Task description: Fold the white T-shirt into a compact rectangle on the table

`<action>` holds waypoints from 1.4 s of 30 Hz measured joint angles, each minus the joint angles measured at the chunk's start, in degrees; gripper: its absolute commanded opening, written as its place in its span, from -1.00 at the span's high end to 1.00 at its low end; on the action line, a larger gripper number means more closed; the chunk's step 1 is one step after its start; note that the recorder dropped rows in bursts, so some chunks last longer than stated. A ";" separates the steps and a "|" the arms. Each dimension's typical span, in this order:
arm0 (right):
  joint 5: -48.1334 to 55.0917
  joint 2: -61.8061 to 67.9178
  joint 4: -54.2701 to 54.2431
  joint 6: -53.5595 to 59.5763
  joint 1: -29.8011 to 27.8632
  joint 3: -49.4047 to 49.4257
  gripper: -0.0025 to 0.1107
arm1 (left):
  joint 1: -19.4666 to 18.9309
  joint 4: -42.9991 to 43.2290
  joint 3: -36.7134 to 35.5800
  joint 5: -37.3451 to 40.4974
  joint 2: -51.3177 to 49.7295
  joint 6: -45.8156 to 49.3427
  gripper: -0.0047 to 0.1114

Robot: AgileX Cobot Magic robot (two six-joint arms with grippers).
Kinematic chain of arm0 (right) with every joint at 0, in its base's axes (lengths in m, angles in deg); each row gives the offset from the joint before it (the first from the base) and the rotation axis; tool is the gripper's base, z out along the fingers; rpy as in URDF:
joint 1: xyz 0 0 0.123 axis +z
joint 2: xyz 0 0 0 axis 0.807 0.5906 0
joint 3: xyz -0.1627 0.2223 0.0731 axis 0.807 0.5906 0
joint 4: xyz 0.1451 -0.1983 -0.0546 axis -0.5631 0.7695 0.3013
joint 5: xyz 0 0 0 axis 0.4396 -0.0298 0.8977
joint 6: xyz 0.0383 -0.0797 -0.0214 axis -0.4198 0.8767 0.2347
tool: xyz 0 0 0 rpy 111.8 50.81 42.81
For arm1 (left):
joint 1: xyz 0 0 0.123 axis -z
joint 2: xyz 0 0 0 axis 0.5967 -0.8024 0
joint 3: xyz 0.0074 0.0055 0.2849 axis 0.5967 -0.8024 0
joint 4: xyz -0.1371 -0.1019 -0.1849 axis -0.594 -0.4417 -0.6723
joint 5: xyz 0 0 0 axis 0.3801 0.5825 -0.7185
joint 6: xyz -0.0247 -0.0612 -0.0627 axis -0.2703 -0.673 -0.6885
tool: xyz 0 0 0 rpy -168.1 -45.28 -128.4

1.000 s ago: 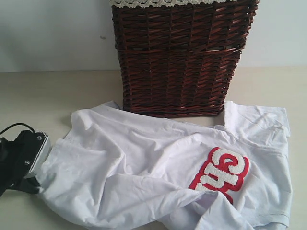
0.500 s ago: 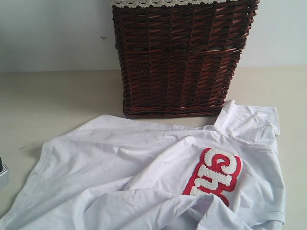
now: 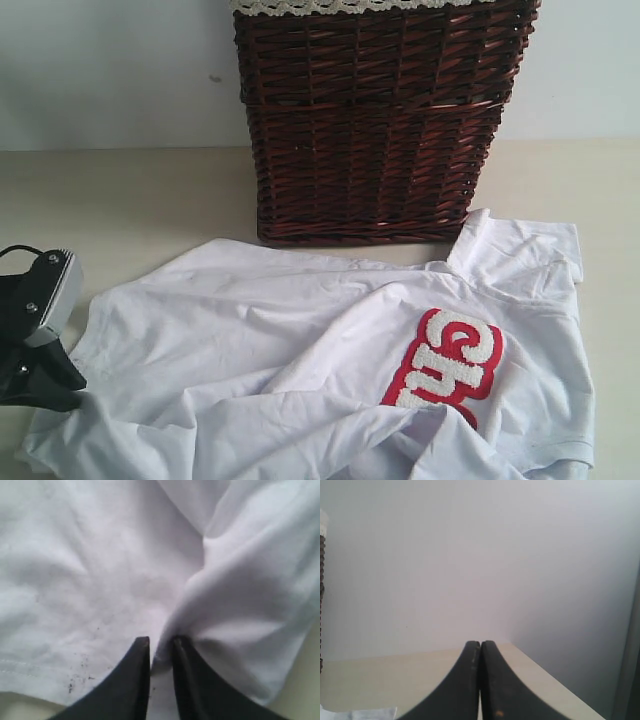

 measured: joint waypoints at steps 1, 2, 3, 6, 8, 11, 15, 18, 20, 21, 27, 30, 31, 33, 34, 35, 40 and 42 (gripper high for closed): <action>0.00 0.00 0.00 0.00 0.00 0.00 0.96 | 0.00 0.28 0.00 -0.26 -0.29 0.00 0.36; 0.00 0.00 0.00 0.00 0.00 0.00 0.96 | 0.00 0.69 0.00 -0.52 -0.53 0.00 0.31; 0.00 0.00 0.00 0.00 0.00 0.00 0.96 | 0.00 0.82 0.00 -0.63 -0.66 0.00 0.26; 0.00 0.00 0.00 0.00 0.00 0.00 0.96 | 0.00 0.34 0.00 -0.85 -0.91 0.00 0.05; 0.00 0.00 0.00 0.00 0.00 0.00 0.96 | 0.00 -0.68 0.00 -0.83 -0.91 0.00 -0.13; 0.00 0.00 0.00 0.00 0.00 0.00 0.96 | 0.00 -3.30 0.00 -1.31 -0.91 0.00 -0.30; 0.00 0.00 0.00 0.00 0.00 0.00 0.96 | 0.00 -4.98 0.00 -2.17 -0.36 -0.14 -0.26; 0.00 0.00 0.00 0.00 0.00 0.00 0.96 | -0.40 -4.72 0.00 -1.66 1.70 -2.03 -0.26; 0.00 0.00 0.00 0.00 0.00 0.00 0.96 | -1.28 -1.47 0.00 1.12 3.22 -5.53 -0.26; 0.00 0.00 0.00 0.00 0.00 0.00 0.96 | -1.90 1.23 0.00 4.01 4.01 -7.30 -0.26; 0.00 0.00 0.00 0.00 0.00 0.00 0.96 | -5.63 12.02 -4.09 18.29 5.74 -8.29 -0.26; 0.00 0.00 0.00 0.00 0.00 0.00 0.96 | -6.66 13.20 -6.93 17.75 5.74 -3.29 -0.26; 0.00 0.00 0.00 0.00 0.00 0.00 0.96 | -6.87 13.41 -7.66 17.15 5.74 -2.35 -0.26; 0.00 0.00 0.00 0.00 0.00 0.00 0.96 | -6.87 13.96 -8.52 16.60 5.74 -1.60 -0.26; 0.00 0.00 0.00 0.00 0.00 0.00 0.96 | -6.87 14.20 -8.99 16.38 5.74 -1.31 -0.26; 0.00 0.00 0.00 0.00 0.00 0.00 0.96 | -6.87 14.45 -9.25 16.26 5.74 -1.17 -0.26; 0.00 0.00 0.00 0.00 0.00 0.00 0.96 | -6.87 14.99 -10.66 15.89 5.74 -0.80 -0.26; 0.00 0.00 0.00 0.00 0.00 0.00 0.96 | -6.87 15.40 -10.86 15.77 5.74 -0.80 -0.26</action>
